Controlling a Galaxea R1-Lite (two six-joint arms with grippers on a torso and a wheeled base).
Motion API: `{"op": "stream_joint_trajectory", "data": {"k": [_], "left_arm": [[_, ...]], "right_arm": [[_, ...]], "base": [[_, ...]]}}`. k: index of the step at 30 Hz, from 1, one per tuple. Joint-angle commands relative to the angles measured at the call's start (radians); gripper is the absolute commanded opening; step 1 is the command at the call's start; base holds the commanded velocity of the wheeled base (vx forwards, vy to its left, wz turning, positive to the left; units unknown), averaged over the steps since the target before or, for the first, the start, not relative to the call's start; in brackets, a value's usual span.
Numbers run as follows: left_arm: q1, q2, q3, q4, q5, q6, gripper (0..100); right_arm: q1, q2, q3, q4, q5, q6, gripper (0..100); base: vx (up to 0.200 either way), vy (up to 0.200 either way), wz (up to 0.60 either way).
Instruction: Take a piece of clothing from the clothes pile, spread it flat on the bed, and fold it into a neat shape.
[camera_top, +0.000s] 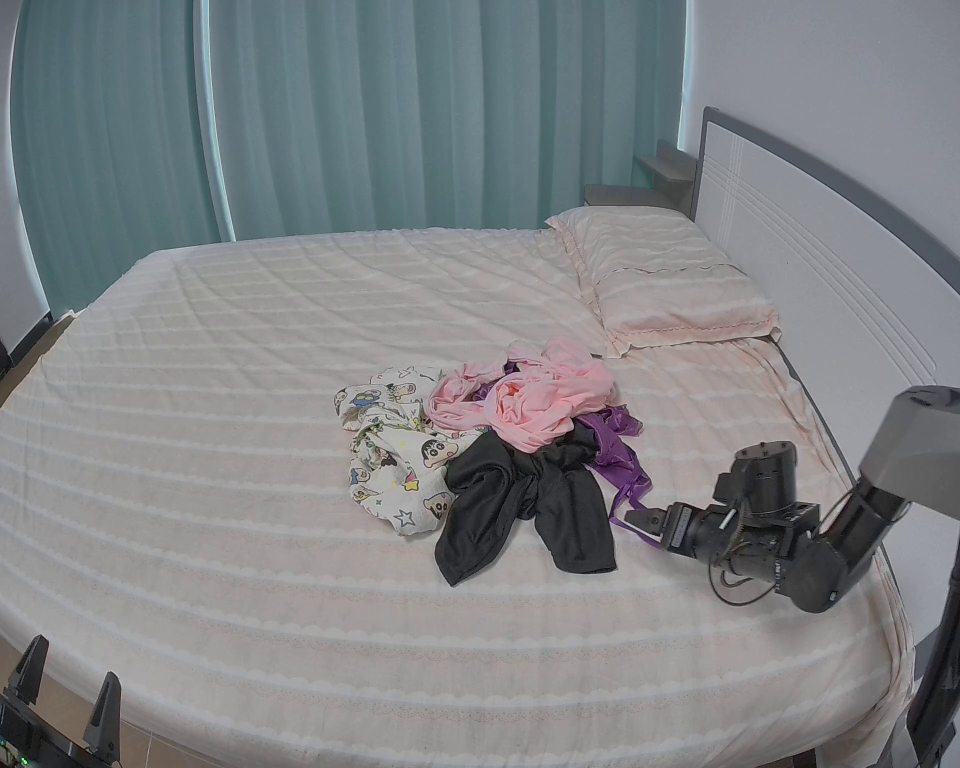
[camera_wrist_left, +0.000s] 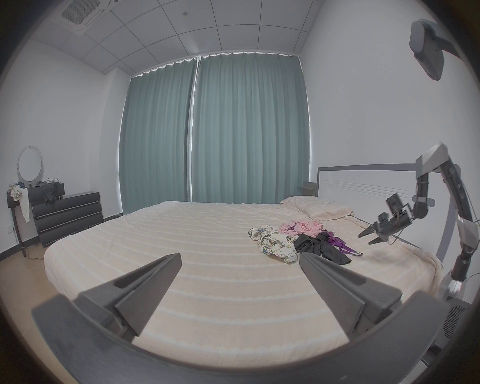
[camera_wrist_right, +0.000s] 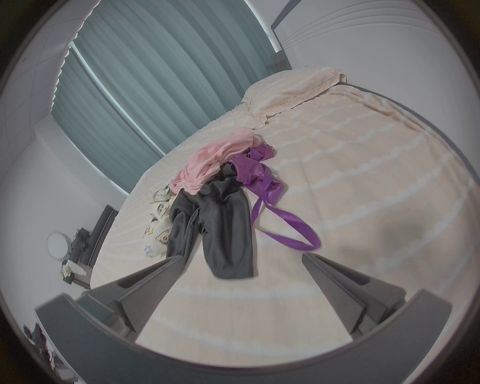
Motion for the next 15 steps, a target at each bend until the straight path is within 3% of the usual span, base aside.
{"op": "stream_joint_trajectory", "data": {"k": [1, 9, 11, 15], "left_arm": [[0.0, -0.008, 0.016, 0.0, 0.0, -0.003, 100], [0.0, -0.008, 0.016, 0.0, -0.003, 0.0, 100], [0.0, -0.008, 0.016, 0.0, -0.003, 0.0, 100], [0.0, -0.008, 0.016, 0.0, -0.002, -0.001, 100]], "right_arm": [[0.068, 0.233, -0.161, -0.028, -0.066, 0.046, 100], [0.091, 0.279, -0.236, 0.006, -0.065, 0.038, 100], [0.085, 0.287, -0.32, 0.093, -0.068, 0.038, 100], [0.099, 0.333, -0.383, 0.119, -0.071, 0.035, 100]], "base": [[0.0, 0.0, 0.0], [0.0, 0.0, 0.0], [0.0, 0.0, 0.0], [0.0, 0.0, 0.0]]}}
